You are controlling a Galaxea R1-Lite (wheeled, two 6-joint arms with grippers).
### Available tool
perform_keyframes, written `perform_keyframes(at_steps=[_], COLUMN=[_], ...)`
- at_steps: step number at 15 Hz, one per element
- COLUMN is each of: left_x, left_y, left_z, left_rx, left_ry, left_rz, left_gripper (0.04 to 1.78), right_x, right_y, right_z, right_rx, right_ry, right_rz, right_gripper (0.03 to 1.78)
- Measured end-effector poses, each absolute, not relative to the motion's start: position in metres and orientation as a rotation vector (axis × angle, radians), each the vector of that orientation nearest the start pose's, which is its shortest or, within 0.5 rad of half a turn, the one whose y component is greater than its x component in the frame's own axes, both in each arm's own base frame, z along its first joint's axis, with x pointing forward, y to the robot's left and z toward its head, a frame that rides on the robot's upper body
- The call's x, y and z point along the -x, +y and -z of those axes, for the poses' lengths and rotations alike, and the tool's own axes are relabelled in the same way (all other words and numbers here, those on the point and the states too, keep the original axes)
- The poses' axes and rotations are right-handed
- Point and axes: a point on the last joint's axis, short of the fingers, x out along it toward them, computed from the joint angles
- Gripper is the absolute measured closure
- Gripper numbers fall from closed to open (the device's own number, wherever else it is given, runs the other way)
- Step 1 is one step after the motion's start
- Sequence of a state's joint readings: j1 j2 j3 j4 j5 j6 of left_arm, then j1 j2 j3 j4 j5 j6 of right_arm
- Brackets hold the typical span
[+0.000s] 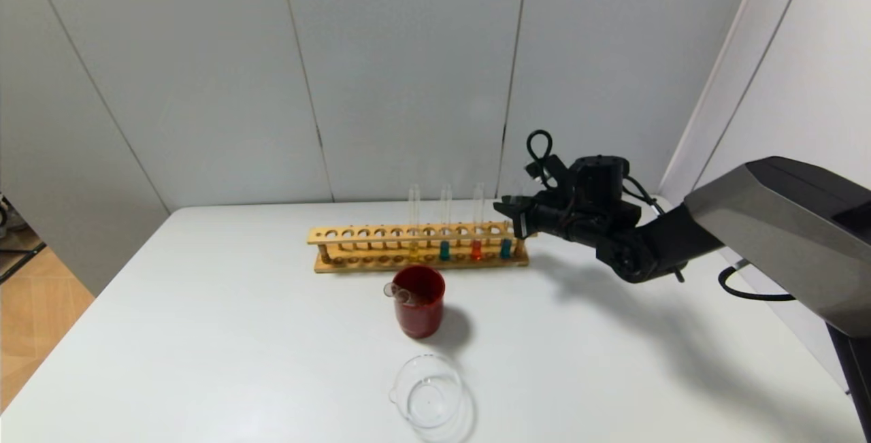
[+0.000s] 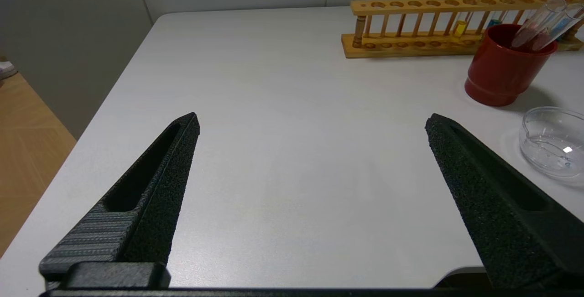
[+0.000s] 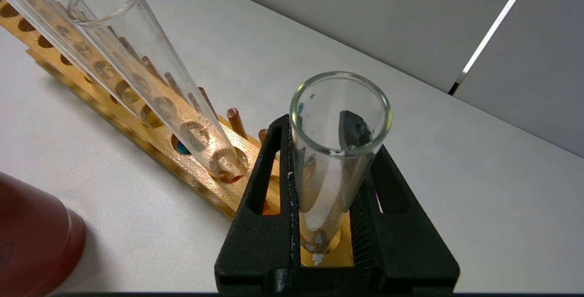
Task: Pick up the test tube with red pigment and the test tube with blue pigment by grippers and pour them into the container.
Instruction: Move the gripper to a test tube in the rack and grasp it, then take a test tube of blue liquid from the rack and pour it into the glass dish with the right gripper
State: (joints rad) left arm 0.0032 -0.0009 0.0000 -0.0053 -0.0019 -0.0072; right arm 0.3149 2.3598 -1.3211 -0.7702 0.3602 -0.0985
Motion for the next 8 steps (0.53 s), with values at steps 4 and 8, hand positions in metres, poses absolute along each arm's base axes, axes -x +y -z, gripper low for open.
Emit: perform_keyframes(at_steps=[4, 8], left_x=[0.023, 0.023], left_y=[0.0, 0.0], left_z=[-0.076, -0.076], left_rx=[0.007, 0.007], left_ry=[-0.007, -0.006], left_rz=[-0.001, -0.001], left_gripper=[0.07, 0.07], right_x=[-0.438, -0.437], right_y=[0.152, 0.147], right_z=[-0.072, -0.089], right_rx=[0.088, 0.078], right_ry=[0.24, 0.205], right_rz=[-0.684, -0.675], right_gripper=[1.42, 1.42])
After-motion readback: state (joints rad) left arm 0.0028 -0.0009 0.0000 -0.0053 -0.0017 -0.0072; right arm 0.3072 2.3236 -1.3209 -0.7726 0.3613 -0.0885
